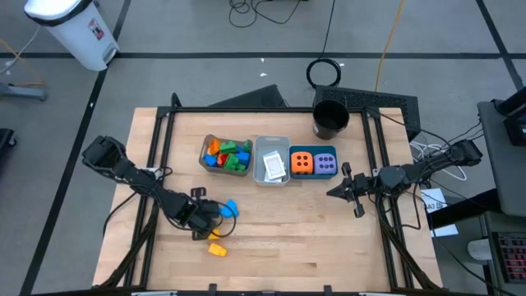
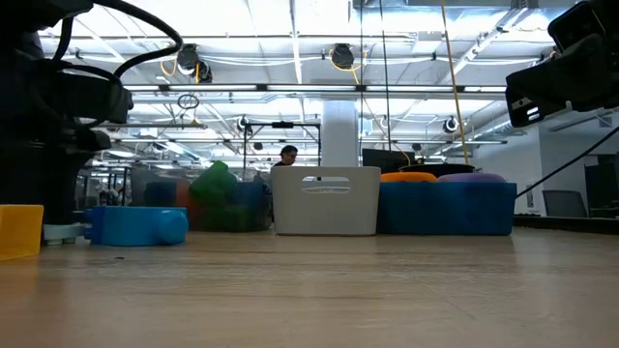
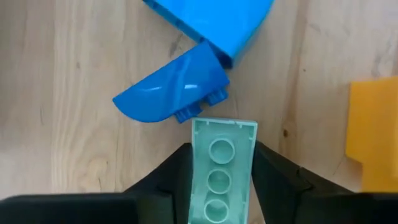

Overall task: Pick & Place Toys
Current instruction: Put the light blue game piece into the black bin

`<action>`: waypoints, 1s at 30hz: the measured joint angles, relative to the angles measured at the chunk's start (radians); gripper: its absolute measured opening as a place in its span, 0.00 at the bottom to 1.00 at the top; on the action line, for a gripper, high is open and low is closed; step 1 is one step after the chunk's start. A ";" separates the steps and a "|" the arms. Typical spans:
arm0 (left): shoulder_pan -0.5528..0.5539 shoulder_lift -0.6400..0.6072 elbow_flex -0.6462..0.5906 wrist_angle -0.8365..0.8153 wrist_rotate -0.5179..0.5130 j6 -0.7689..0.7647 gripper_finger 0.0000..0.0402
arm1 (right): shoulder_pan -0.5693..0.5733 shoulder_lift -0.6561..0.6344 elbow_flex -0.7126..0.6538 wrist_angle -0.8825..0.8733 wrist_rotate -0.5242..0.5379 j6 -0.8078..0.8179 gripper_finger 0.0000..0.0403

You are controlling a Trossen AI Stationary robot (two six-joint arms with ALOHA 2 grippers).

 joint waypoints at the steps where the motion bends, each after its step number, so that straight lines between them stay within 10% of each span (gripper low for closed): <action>1: 0.000 0.000 0.000 0.001 -0.004 -0.022 0.36 | 0.000 0.000 0.000 0.000 0.000 0.000 0.01; 18: 0.005 -0.124 0.085 -0.045 -0.040 -0.010 0.33 | 0.000 0.000 0.000 0.000 0.000 -0.003 0.01; 30: 0.040 -0.281 0.174 -0.057 -0.333 0.025 0.35 | 0.000 0.000 0.000 0.000 0.000 -0.003 0.01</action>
